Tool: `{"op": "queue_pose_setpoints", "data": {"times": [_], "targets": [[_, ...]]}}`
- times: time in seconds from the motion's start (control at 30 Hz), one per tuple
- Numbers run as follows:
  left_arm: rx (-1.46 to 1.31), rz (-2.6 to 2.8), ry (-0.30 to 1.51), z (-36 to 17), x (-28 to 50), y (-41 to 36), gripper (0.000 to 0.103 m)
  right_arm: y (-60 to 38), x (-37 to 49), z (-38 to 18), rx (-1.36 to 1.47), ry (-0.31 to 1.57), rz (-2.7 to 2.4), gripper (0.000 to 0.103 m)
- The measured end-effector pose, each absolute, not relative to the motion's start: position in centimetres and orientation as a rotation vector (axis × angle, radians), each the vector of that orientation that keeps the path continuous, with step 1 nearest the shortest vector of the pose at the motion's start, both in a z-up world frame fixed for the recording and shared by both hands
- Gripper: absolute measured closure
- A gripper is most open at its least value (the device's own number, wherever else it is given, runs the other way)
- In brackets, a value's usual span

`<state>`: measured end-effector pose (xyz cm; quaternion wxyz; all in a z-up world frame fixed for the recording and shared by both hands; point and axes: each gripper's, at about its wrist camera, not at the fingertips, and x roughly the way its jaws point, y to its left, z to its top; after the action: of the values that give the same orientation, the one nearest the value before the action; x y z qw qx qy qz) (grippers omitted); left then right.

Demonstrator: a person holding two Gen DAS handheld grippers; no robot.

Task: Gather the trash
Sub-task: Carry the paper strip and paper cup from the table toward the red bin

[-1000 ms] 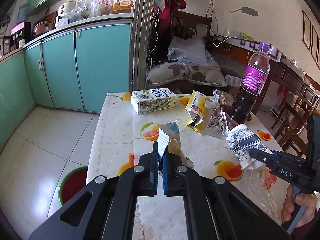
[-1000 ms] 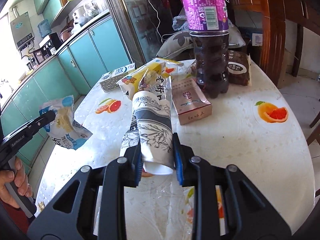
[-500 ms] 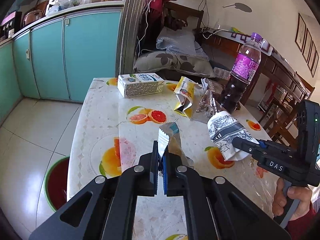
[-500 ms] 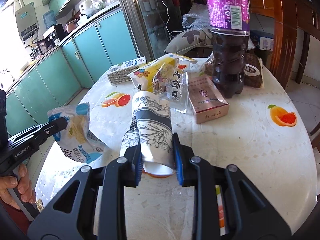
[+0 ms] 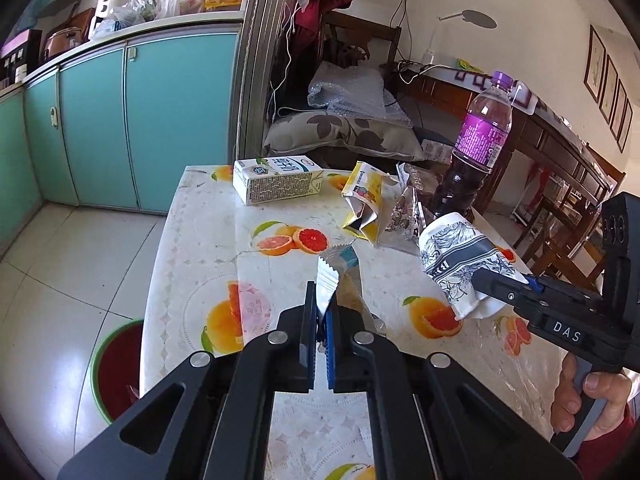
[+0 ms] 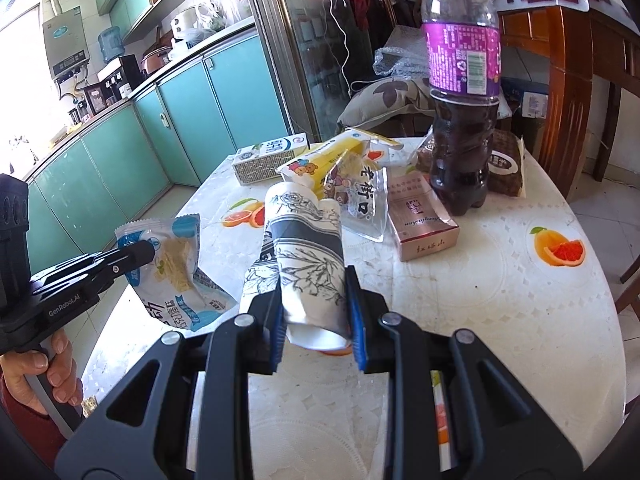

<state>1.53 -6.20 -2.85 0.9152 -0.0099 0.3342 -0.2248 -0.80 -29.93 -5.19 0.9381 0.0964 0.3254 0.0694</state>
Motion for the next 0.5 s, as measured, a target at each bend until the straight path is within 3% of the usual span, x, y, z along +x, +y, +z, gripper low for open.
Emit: {"op": "queue_pose_setpoints", "data": {"times": [0.5], "targets": [[-0.077, -0.452, 0.681, -2.3, 1.6, -2.9, 0.102, -26.5, -1.8, -3.6, 0.127, 0.624, 0.108, 0.077]]}}
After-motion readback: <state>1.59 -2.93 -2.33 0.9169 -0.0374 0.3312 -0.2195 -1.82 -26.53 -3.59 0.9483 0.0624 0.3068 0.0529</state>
